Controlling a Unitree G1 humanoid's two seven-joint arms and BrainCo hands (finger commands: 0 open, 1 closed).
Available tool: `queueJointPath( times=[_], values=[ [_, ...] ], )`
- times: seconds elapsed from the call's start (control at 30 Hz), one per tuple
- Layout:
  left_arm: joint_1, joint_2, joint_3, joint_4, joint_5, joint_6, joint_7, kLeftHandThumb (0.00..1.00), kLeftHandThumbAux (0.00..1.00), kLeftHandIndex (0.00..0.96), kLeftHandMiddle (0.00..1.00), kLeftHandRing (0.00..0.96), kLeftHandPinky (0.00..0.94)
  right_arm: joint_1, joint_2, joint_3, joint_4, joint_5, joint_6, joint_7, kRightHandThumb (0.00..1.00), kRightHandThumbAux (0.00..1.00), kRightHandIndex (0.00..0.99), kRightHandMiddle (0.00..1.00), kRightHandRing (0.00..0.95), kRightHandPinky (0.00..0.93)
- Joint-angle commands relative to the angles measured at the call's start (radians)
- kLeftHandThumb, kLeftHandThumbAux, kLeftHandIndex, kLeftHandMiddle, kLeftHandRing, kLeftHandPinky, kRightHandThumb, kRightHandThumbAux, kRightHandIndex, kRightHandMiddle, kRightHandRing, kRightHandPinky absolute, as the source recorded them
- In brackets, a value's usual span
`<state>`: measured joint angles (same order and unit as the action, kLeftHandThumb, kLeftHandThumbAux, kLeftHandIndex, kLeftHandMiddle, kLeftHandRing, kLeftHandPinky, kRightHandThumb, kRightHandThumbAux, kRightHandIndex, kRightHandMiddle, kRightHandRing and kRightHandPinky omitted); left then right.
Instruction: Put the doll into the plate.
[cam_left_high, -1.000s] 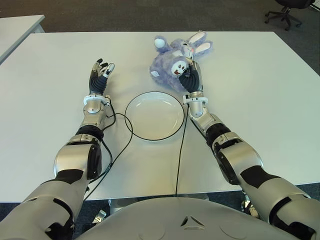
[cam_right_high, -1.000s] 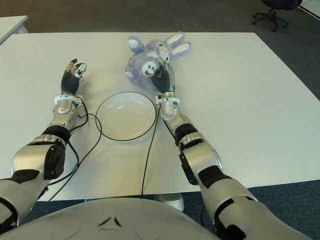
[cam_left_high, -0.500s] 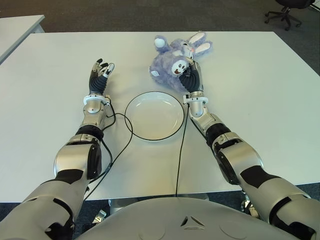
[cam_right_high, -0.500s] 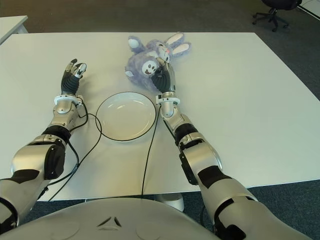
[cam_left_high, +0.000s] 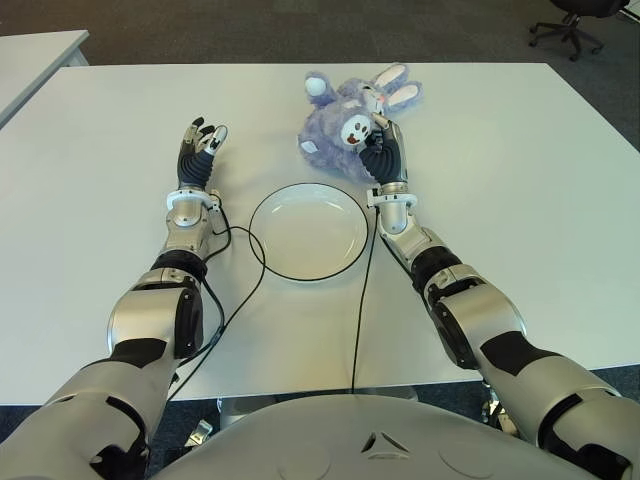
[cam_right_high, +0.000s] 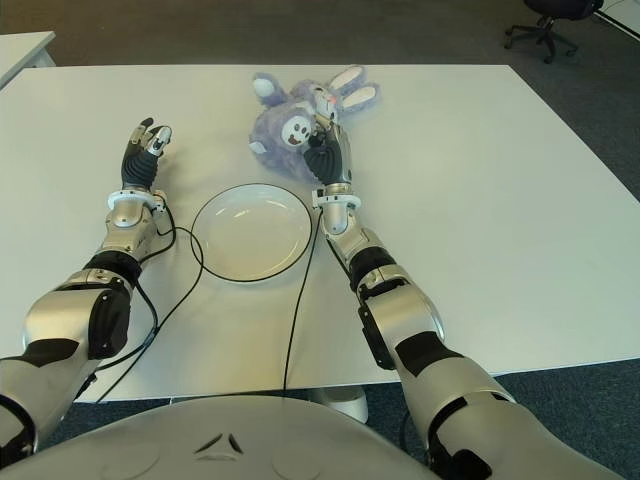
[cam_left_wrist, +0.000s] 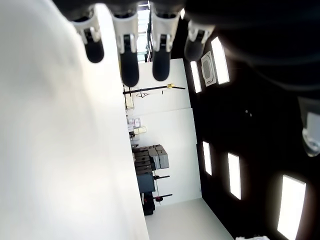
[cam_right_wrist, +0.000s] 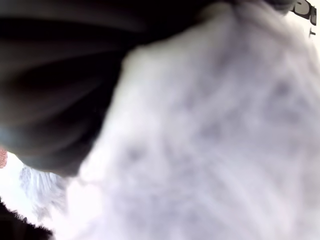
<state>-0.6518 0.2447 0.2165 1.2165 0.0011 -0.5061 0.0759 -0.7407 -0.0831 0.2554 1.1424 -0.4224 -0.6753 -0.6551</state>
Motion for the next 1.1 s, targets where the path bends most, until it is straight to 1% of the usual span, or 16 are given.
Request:
queueJointPath(
  times=[0.03,0.23,0.43,0.53,0.73,0.87,1.1],
  values=[
    [0.067,-0.028,-0.009,0.058,0.005,0.065,0.003,0.0,0.394,0.0,0.155,0.165,0.083,0.205,0.004,-0.012,0.11,0.013,-0.002,0.001,0.714,0.706,0.437,0.798,0.813,0.81],
    [0.071,-0.03,-0.013,0.055,0.01,0.052,0.014,0.0,0.378,0.0,0.162,0.169,0.055,0.199,-0.006,-0.055,0.099,0.054,-0.013,0.018,0.714,0.707,0.438,0.79,0.806,0.809],
    [0.072,-0.033,-0.013,0.051,0.01,0.053,0.016,0.0,0.37,0.0,0.165,0.163,0.038,0.197,-0.017,-0.084,0.093,0.07,-0.023,0.021,0.714,0.707,0.438,0.787,0.801,0.804],
    [0.07,-0.032,-0.015,0.052,0.011,0.062,0.016,0.0,0.375,0.0,0.167,0.167,0.061,0.195,-0.022,-0.106,0.091,0.08,-0.032,0.014,0.715,0.706,0.438,0.783,0.799,0.805],
    [0.068,-0.03,-0.015,0.053,0.01,0.064,0.009,0.0,0.388,0.0,0.165,0.161,0.046,0.193,-0.029,-0.137,0.091,0.103,-0.04,0.025,0.716,0.706,0.438,0.768,0.785,0.789],
    [0.067,-0.029,-0.014,0.055,0.008,0.065,0.007,0.0,0.394,0.0,0.161,0.164,0.078,0.193,-0.03,-0.152,0.091,0.11,-0.048,0.023,0.717,0.705,0.439,0.773,0.789,0.799],
    [0.07,-0.03,-0.015,0.055,0.01,0.053,0.012,0.0,0.382,0.0,0.158,0.165,0.078,0.196,-0.035,-0.174,0.088,0.128,-0.063,0.04,0.716,0.705,0.438,0.777,0.792,0.8]
  ],
)
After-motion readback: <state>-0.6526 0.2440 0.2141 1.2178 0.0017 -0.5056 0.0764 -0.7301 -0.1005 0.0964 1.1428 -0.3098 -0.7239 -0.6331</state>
